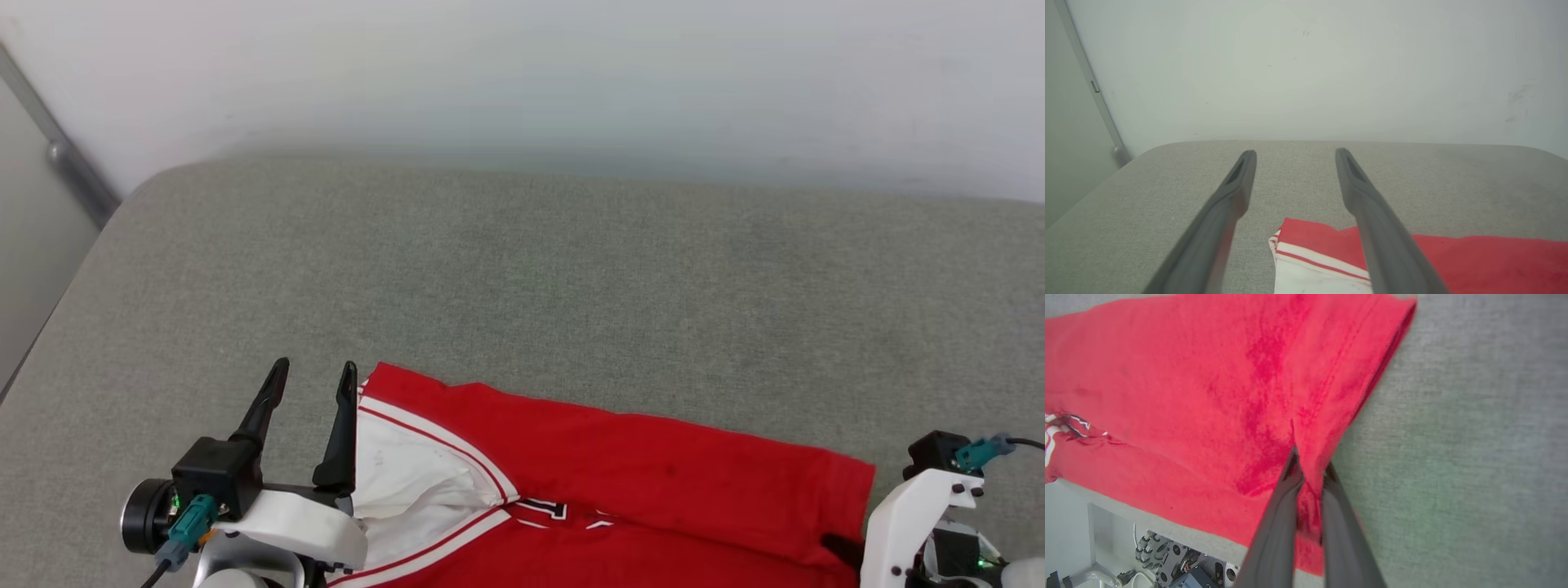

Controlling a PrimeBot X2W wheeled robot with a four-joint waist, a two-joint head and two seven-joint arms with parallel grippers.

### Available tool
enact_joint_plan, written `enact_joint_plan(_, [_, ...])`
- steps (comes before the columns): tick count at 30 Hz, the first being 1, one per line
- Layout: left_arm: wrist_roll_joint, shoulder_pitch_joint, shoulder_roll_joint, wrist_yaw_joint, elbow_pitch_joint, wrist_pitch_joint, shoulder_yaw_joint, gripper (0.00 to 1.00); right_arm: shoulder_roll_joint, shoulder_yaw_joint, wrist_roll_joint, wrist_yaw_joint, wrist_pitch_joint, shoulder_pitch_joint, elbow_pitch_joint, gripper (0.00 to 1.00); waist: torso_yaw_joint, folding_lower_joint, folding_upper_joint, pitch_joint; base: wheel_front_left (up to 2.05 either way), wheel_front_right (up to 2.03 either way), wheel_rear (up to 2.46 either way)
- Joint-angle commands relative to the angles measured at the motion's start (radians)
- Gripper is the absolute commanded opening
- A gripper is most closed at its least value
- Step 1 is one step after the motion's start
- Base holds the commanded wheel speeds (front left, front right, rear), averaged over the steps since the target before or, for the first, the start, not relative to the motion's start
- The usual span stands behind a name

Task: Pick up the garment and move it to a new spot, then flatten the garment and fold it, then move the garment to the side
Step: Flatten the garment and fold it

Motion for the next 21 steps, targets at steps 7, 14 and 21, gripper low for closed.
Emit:
enact_joint_plan(7, [0.001, 0.028, 0.016, 0.020, -0.001, 0.011, 0.001, 1.00, -0.061, -0.036, -0.010, 0.001, 0.000, -0.039, -0.012, 0.00, -0.040, 0.0000, 0.0000, -0.051, 0.00, 0.00, 0.00])
enact_joint_plan(14, [-0.005, 0.048, 0.018, 0.035, -0.012, 0.014, 0.003, 1.00, -0.071, -0.221, -0.059, 0.001, 0.009, -0.018, -0.042, 0.00, -0.062, 0.0000, 0.0000, -0.058, 0.00, 0.00, 0.00])
enact_joint_plan(21, [-0.015, 0.060, 0.011, 0.041, -0.010, 0.016, 0.002, 1.00, 0.109, -0.427, 0.141, 0.001, 0.202, -0.060, -0.097, 0.00, -0.084, 0.0000, 0.0000, -0.062, 0.00, 0.00, 0.00])
